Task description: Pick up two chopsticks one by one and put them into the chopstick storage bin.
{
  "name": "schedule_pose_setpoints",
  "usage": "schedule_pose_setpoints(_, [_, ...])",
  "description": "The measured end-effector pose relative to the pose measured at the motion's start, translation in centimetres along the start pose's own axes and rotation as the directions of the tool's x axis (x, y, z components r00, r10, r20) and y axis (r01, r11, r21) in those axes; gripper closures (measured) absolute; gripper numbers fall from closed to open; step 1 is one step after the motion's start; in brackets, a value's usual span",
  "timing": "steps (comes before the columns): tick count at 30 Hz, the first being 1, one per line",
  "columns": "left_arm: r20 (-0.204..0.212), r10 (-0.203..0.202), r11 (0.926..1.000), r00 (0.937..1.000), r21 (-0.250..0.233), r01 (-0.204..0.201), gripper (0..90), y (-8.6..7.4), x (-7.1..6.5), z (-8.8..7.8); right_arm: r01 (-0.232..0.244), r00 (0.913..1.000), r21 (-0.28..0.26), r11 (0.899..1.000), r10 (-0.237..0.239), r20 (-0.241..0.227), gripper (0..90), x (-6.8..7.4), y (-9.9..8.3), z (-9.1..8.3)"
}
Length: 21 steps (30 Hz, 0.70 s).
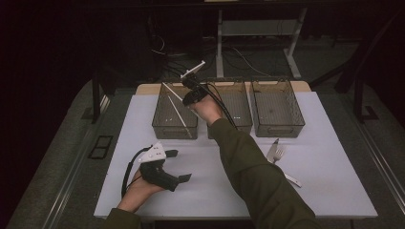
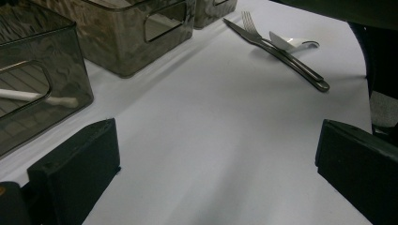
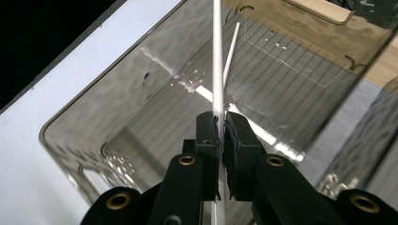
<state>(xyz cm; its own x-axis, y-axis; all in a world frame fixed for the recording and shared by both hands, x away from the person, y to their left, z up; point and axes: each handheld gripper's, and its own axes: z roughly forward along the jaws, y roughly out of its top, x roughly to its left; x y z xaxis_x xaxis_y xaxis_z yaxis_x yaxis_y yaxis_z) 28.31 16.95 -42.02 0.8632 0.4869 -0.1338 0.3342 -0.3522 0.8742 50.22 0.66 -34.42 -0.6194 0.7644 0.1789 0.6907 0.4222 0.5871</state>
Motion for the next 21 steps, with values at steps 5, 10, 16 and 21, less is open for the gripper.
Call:
schedule_pose_setpoints(5, [0.002, -0.004, 1.0, 1.0, -0.004, 0.004, 0.0, 0.0, 0.1, -0.1, -0.013, 0.9997, 0.015, 1.0, 0.012, 0.019, 84.1, 0.3, 0.6, 1.3])
schedule_pose_setpoints(10, [0.003, -0.006, 1.0, 1.0, -0.005, 0.006, 0.0, 0.0, 0.1, -0.2, -0.031, 0.9991, 0.026, 0.999, 0.03, 0.032, 84.0, 0.3, 0.8, 2.3])
schedule_pose_setpoints(16, [0.005, -0.002, 1.0, 1.0, -0.005, 0.002, 0.0, 0.0, 0.1, -0.1, -0.042, 0.9987, 0.04, 0.998, 0.041, 0.03, 83.5, 0.5, 0.4, 3.3])
schedule_pose_setpoints(21, [0.005, 0.0, 1.0, 1.0, -0.001, 0.0, 0.0, 0.0, 0.1, -0.2, -0.037, 0.9993, 0.047, 0.998, 0.037, 0.01, 81.3, 0.8, 0.2, 3.7])
